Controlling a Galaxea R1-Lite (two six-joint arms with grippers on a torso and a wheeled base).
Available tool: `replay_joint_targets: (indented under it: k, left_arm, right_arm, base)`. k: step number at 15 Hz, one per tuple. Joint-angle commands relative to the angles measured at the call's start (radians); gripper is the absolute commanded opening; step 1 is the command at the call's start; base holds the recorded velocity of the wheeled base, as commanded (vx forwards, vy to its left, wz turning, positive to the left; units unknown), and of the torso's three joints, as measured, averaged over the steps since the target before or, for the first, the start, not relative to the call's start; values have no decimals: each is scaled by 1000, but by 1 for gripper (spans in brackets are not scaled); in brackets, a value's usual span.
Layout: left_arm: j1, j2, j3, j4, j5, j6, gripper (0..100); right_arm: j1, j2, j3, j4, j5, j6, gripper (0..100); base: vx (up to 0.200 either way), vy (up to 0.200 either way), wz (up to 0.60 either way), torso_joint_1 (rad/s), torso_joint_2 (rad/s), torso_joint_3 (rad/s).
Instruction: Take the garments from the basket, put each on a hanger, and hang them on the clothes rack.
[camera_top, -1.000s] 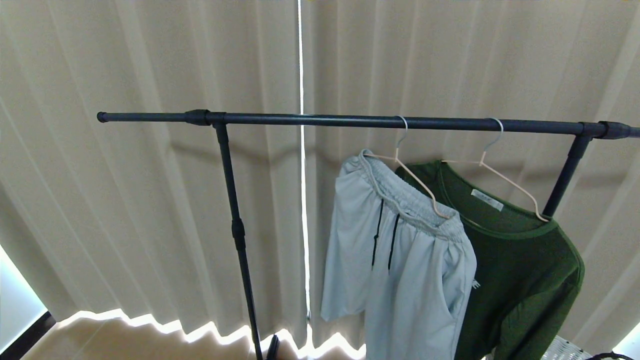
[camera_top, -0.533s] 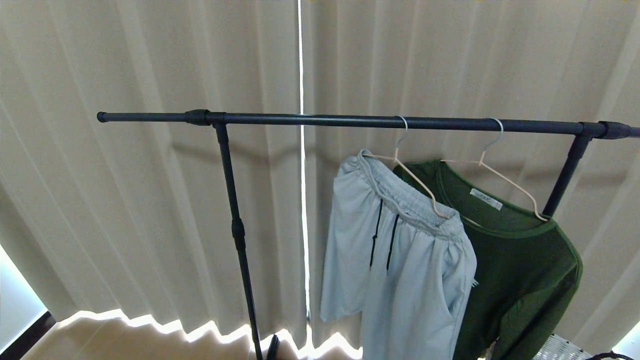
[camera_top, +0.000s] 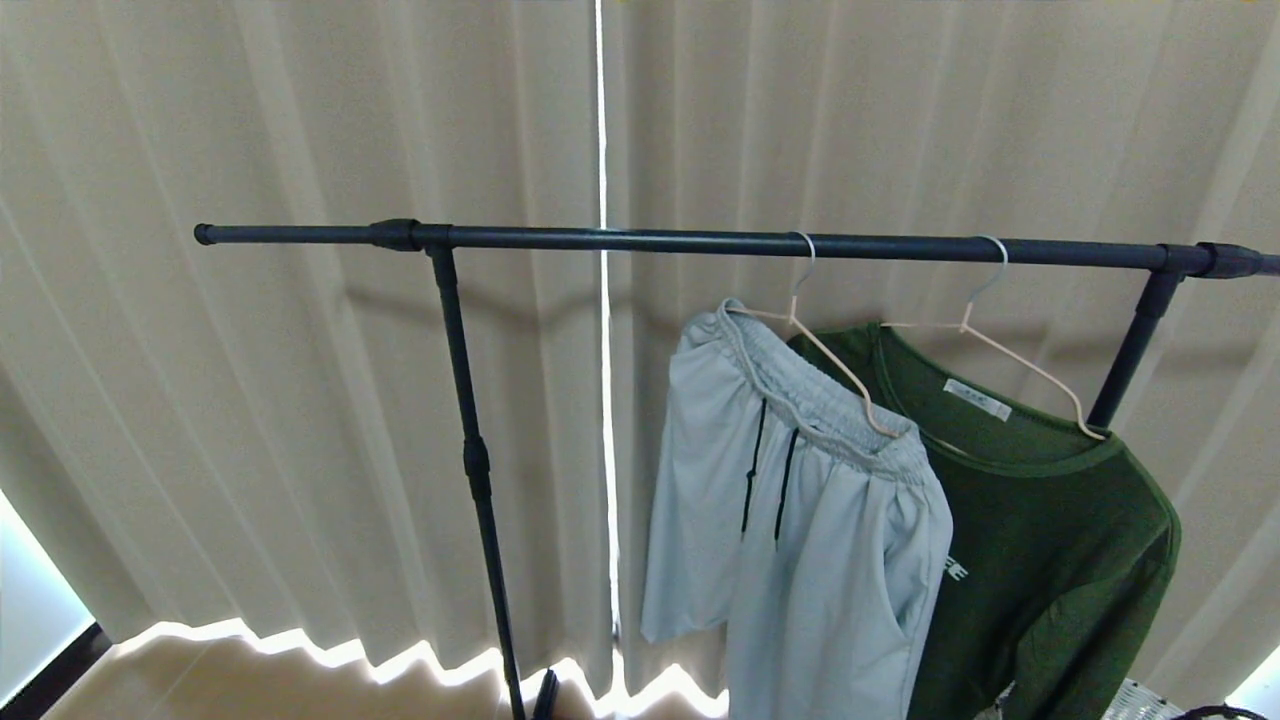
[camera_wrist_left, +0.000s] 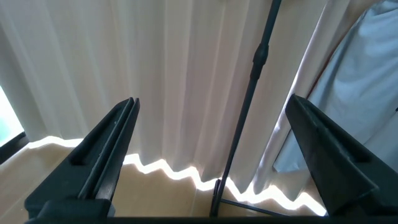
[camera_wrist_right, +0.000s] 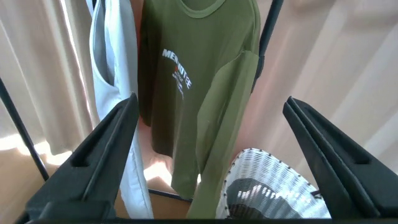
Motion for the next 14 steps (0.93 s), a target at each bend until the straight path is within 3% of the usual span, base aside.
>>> replay_joint_targets:
  k: [1, 5, 8, 14]
  left_arm:
    - [0, 0, 0, 0, 0, 0, 100]
    - [0, 0, 0, 0, 0, 0, 100]
    - [0, 0, 0, 0, 0, 0, 100]
    - [0, -2, 0, 0, 0, 0, 100]
  right_arm:
    - [0, 5, 0, -1, 0, -1, 100]
    - [0, 3, 0, -2, -36, 10, 100]
    - [0, 3, 0, -18, -48, 106, 100]
    - [26, 3, 0, -10, -3, 51, 100]
  base:
    - [0, 0, 0, 0, 0, 0]
    - [0, 0, 0, 0, 0, 0]
    - [0, 0, 0, 0, 0, 0]
    - [0, 0, 0, 0, 0, 0]
